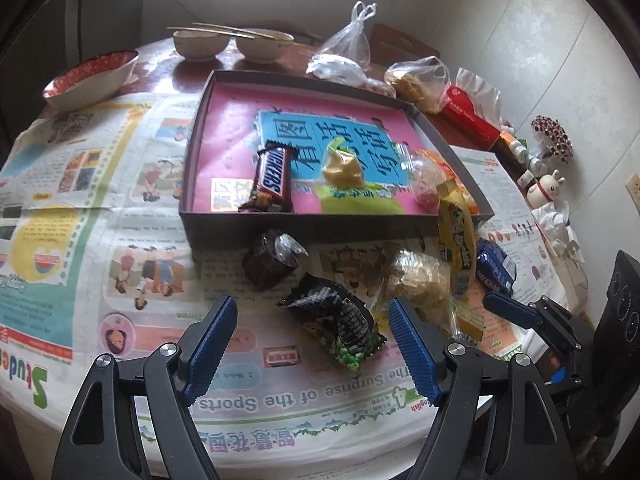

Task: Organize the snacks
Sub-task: 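Grasp the black snack bag with the left gripper while the right gripper grasps the clear wafer pack, then lift and carry the black bag over the tray with the left gripper while the right carries the wafer pack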

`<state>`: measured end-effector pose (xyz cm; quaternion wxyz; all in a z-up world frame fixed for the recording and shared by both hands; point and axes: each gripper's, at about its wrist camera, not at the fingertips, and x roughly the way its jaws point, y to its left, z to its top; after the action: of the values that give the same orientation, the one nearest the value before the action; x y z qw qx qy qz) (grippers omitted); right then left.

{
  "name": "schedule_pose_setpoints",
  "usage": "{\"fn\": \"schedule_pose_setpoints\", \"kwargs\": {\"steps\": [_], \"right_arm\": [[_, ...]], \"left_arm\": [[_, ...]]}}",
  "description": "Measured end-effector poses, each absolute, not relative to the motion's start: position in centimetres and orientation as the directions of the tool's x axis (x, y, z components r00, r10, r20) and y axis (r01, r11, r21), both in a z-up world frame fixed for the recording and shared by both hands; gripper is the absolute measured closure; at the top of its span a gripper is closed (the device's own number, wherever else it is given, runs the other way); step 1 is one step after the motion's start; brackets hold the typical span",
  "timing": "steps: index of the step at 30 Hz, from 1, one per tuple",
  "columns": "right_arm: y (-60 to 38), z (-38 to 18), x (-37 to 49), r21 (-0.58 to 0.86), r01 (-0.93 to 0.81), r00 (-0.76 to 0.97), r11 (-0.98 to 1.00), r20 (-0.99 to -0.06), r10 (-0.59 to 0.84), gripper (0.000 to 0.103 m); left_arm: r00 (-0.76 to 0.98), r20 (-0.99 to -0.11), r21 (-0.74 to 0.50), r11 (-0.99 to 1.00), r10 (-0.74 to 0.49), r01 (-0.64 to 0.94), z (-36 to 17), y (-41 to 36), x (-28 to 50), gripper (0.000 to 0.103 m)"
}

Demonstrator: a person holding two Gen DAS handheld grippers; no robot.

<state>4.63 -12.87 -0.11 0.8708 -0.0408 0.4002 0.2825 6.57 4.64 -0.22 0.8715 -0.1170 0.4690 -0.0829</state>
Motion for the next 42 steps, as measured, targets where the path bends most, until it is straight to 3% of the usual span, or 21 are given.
{"fn": "schedule_pose_setpoints", "kwargs": {"steps": [10, 15, 29, 35, 38, 42], "right_arm": [[-12.1, -1.2, 4.8, 0.15, -0.542, 0.494, 0.827, -0.739, 0.458, 0.037], [-10.8, -1.4, 4.3, 0.123, -0.576, 0.489, 0.808, -0.74, 0.462, 0.047], [-10.1, -2.0, 4.9, 0.094, -0.568, 0.508, 0.818, -0.742, 0.438, 0.06], [-10.1, -1.7, 4.5, 0.065, -0.567, 0.526, 0.821, -0.739, 0.421, 0.068], [-10.2, -1.6, 4.4, 0.059, -0.564, 0.528, 0.824, -0.741, 0.415, 0.068], [-10.8, -1.5, 4.4, 0.064, -0.548, 0.531, 0.834, -0.744, 0.405, 0.068]], "left_arm": [[0.515, -0.817, -0.288, 0.957, -0.261, 0.03, -1.4, 4.1, 7.2, 0.024], [0.508, -0.82, -0.291, 0.956, -0.262, 0.024, -1.8, 4.1, 7.5, 0.024], [0.52, -0.813, -0.28, 0.959, -0.262, 0.045, -2.1, 3.4, 7.8, 0.025], [0.529, -0.806, -0.283, 0.958, -0.265, 0.048, -2.1, 3.4, 7.8, 0.042], [0.522, -0.802, -0.297, 0.952, -0.289, 0.071, -2.1, 3.1, 7.7, 0.058], [0.519, -0.8, -0.3, 0.95, -0.301, 0.088, -2.0, 2.8, 7.4, 0.06]]}}
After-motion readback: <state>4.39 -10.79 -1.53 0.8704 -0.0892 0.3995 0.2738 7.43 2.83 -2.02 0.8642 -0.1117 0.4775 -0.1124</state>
